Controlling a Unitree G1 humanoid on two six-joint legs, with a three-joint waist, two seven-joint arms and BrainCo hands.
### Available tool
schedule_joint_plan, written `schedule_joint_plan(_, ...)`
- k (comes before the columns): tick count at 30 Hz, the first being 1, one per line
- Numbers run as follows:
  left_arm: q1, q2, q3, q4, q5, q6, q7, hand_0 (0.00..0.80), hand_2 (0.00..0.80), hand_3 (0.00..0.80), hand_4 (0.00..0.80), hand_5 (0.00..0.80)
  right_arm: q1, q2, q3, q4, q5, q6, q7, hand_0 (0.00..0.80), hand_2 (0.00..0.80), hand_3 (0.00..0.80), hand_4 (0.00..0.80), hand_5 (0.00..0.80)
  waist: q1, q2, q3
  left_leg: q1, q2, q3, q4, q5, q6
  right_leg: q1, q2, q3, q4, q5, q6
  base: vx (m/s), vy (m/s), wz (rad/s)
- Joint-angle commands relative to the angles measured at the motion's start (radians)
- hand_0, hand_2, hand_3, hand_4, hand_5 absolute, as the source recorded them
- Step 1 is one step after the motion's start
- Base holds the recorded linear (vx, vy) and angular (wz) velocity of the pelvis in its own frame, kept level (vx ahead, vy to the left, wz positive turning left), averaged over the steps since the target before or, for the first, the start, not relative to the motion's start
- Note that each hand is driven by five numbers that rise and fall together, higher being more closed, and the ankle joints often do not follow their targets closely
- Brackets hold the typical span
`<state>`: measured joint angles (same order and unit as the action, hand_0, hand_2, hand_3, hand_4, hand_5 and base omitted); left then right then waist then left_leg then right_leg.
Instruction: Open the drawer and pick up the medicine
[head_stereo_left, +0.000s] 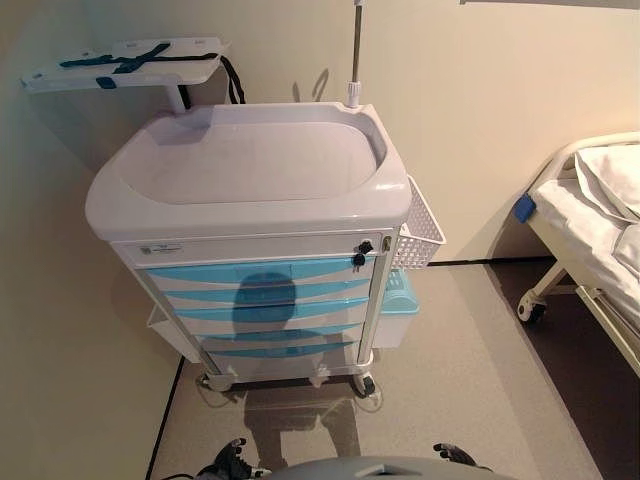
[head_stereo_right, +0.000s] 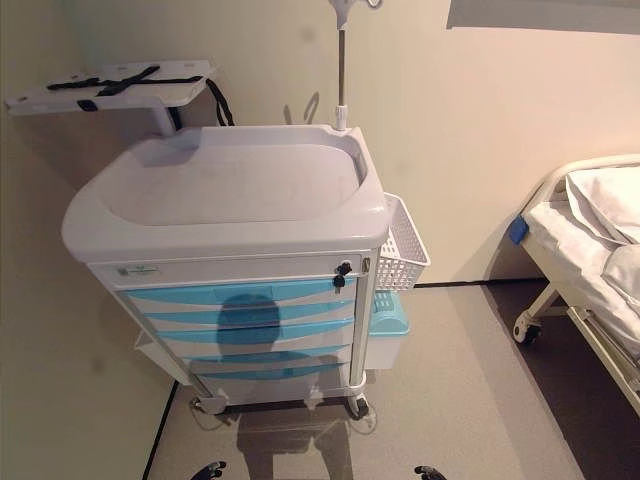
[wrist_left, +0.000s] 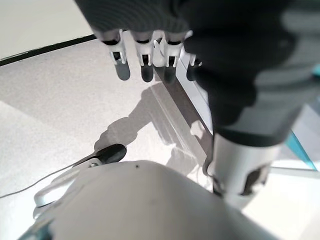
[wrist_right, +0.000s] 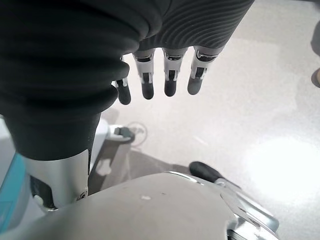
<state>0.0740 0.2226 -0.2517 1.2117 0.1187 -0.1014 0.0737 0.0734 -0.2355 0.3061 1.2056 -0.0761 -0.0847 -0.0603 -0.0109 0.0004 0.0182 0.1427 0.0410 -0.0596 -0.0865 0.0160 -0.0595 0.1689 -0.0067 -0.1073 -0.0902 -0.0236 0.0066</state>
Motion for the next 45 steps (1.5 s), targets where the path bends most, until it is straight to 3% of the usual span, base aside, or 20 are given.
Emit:
schedule_joint_plan(1, -0.045, -0.019, 0.047, 0.064, -0.071, -0.004, 0.028, 0.0, 0.0, 0.0, 0.0, 0.0, -0.055, 0.012, 0.005, 0.043, -0.002, -0.022, -0.018, 0.0, 0.0, 0.0, 0.0, 0.0, 0.007, -0.054, 0.036, -0.03, -0.077, -0.001, 0.007, -0.037, 0.063, -0.082, -0.054, -0.013, 0.054, 0.043, 0.089, 0.0, 0.04, 0.05)
schedule_joint_plan(10, -0.066, 0.0, 0.101, 0.021, -0.152, -0.021, 0.048, 0.0, 0.0, 0.0, 0.0, 0.0, -0.077, -0.005, 0.006, 0.03, -0.004, -0.021, -0.026, 0.0, 0.0, 0.0, 0.0, 0.0, 0.014, -0.056, 0.068, -0.082, -0.084, 0.016, 0.027, -0.033, 0.067, -0.12, -0.063, -0.002, 0.034, 0.064, 0.099, -0.014, 0.043, 0.0)
schedule_joint_plan(15, -0.114, 0.029, 0.118, -0.051, -0.211, -0.042, 0.072, 0.0, 0.0, 0.0, 0.0, 0.0, -0.12, -0.032, 0.008, 0.021, -0.003, -0.024, -0.035, 0.0, 0.0, 0.0, 0.0, 0.0, 0.008, -0.053, 0.129, -0.182, -0.101, 0.028, 0.099, -0.042, 0.076, -0.212, -0.074, 0.021, 0.076, 0.075, 0.097, -0.121, 0.075, -0.07)
schedule_joint_plan(23, -0.188, 0.094, 0.129, -0.313, -0.365, -0.095, 0.108, 0.0, 0.0, 0.0, 0.0, 0.0, -0.184, -0.08, 0.012, -0.02, 0.022, -0.029, -0.054, 0.0, 0.0, 0.0, 0.0, 0.0, 0.005, -0.04, 0.231, -0.362, -0.129, 0.036, 0.172, -0.029, 0.097, -0.42, -0.1, 0.052, 0.203, 0.08, 0.103, -0.101, 0.088, -0.07)
schedule_joint_plan(29, -0.258, 0.106, 0.111, -0.429, -0.501, -0.116, 0.069, 0.0, 0.0, 0.0, 0.0, 0.0, -0.232, -0.11, 0.001, -0.054, 0.054, -0.032, -0.064, 0.0, 0.0, 0.0, 0.0, 0.0, 0.003, -0.03, 0.294, -0.473, -0.15, 0.042, 0.253, -0.034, 0.106, -0.546, -0.125, 0.059, 0.309, 0.059, 0.096, -0.095, 0.084, 0.03)
schedule_joint_plan(37, -0.303, 0.086, 0.1, -0.541, -0.693, -0.127, 0.016, 0.0, 0.0, 0.0, 0.0, 0.0, -0.244, -0.134, -0.04, -0.102, 0.109, -0.043, -0.082, 0.0, 0.0, 0.0, 0.0, 0.0, -0.008, -0.028, 0.321, -0.629, -0.17, 0.06, 0.41, -0.075, 0.118, -0.694, -0.138, 0.079, 0.452, 0.026, 0.08, -0.086, 0.028, 0.06)
schedule_joint_plan(41, -0.358, 0.025, 0.14, -0.658, -0.908, -0.165, -0.009, 0.0, 0.0, 0.0, 0.0, 0.0, -0.223, -0.139, -0.067, -0.123, 0.128, -0.05, -0.094, 0.0, 0.0, 0.0, 0.0, 0.0, -0.022, -0.036, 0.314, -0.736, -0.169, 0.061, 0.509, -0.101, 0.111, -0.795, -0.139, 0.081, 0.538, 0.005, 0.072, -0.073, -0.033, 0.04)
schedule_joint_plan(45, -0.419, -0.023, 0.158, -0.693, -1.062, -0.186, -0.044, 0.0, 0.0, 0.0, 0.0, 0.0, -0.217, -0.138, -0.073, -0.122, 0.14, -0.051, -0.088, 0.0, 0.0, 0.0, 0.0, 0.0, -0.033, -0.046, 0.3, -0.798, -0.158, 0.064, 0.557, -0.115, 0.105, -0.86, -0.134, 0.088, 0.578, -0.003, 0.07, -0.058, -0.037, 0.01)
